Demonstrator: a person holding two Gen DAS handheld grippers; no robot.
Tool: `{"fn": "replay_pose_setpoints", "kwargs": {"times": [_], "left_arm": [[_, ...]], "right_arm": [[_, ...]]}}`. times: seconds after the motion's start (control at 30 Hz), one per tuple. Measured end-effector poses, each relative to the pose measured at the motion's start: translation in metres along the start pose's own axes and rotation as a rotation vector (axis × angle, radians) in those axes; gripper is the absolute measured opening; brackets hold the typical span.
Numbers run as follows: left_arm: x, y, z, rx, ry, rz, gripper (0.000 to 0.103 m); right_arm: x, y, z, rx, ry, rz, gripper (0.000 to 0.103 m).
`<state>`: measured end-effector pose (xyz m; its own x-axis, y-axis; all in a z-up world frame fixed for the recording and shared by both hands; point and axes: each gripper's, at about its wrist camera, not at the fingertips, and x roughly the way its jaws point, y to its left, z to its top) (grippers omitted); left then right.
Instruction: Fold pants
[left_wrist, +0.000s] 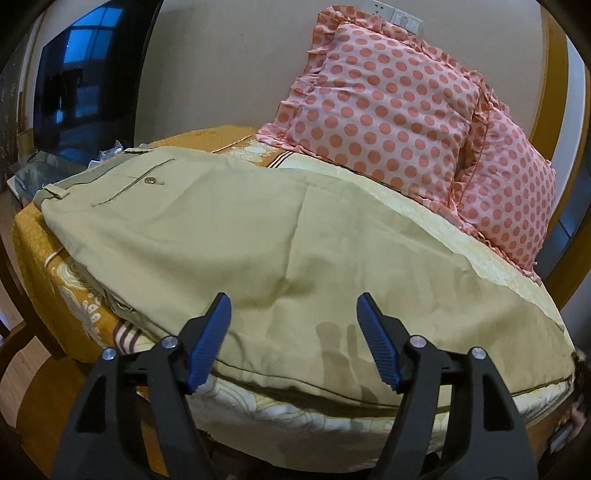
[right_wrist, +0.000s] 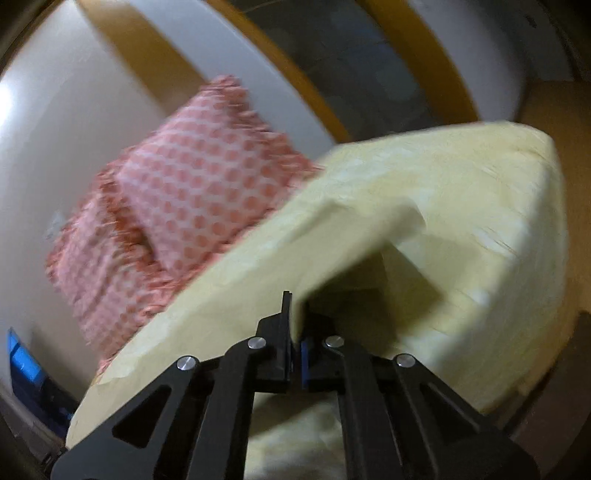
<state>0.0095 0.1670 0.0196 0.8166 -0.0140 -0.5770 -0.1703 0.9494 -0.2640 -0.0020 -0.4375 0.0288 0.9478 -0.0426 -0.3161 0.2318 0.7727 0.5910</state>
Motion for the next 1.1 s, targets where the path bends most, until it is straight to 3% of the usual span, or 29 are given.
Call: {"fn": "replay_pose_setpoints", "kwargs": {"times": [0.17, 0.27, 0.37, 0.47, 0.53, 0.57, 0.6, 0.63, 0.7, 0.77, 0.8, 0.87, 0.9, 1.1], "left_arm": [[-0.001, -0.002, 0.000, -0.003, -0.013, -0.004, 0.074], [-0.009, 0.004, 0.004, -0.055, -0.037, -0.027, 0.074], [-0.021, 0.012, 0.008, -0.078, -0.076, 0.000, 0.074], [-0.031, 0.028, 0.011, -0.091, -0.103, 0.054, 0.074], [-0.035, 0.044, 0.012, -0.111, -0.114, 0.108, 0.075], [-0.037, 0.052, 0.011, -0.126, -0.119, 0.127, 0.075], [-0.037, 0.059, 0.011, -0.141, -0.121, 0.142, 0.075], [-0.038, 0.070, 0.010, -0.167, -0.123, 0.163, 0.075], [-0.039, 0.089, 0.009, -0.222, -0.129, 0.193, 0.075], [-0.040, 0.101, 0.009, -0.260, -0.143, 0.201, 0.075], [-0.041, 0.106, 0.009, -0.272, -0.148, 0.201, 0.075], [-0.041, 0.113, 0.010, -0.290, -0.156, 0.197, 0.075], [-0.041, 0.115, 0.011, -0.293, -0.159, 0.198, 0.075], [-0.031, 0.129, 0.026, -0.300, -0.171, 0.211, 0.075]], "right_arm": [[0.013, 0.109, 0.012, -0.183, 0.035, 0.266, 0.003], [0.030, 0.195, -0.020, -0.332, 0.158, 0.465, 0.003], [0.047, 0.268, -0.089, -0.539, 0.367, 0.593, 0.003], [0.055, 0.302, -0.166, -0.767, 0.597, 0.586, 0.006], [0.050, 0.303, -0.188, -0.803, 0.665, 0.600, 0.017], [0.044, 0.303, -0.192, -0.811, 0.672, 0.613, 0.036], [0.038, 0.303, -0.191, -0.813, 0.663, 0.628, 0.062], [0.030, 0.303, -0.188, -0.816, 0.634, 0.651, 0.071], [0.019, 0.304, -0.172, -0.820, 0.528, 0.684, 0.072], [0.021, 0.306, -0.164, -0.827, 0.431, 0.625, 0.067], [0.029, 0.307, -0.162, -0.828, 0.407, 0.550, 0.062], [0.051, 0.311, -0.171, -0.848, 0.439, 0.426, 0.059], [0.069, 0.311, -0.184, -0.884, 0.539, 0.368, 0.059], [0.073, 0.308, -0.197, -0.879, 0.558, 0.401, 0.062]]}}
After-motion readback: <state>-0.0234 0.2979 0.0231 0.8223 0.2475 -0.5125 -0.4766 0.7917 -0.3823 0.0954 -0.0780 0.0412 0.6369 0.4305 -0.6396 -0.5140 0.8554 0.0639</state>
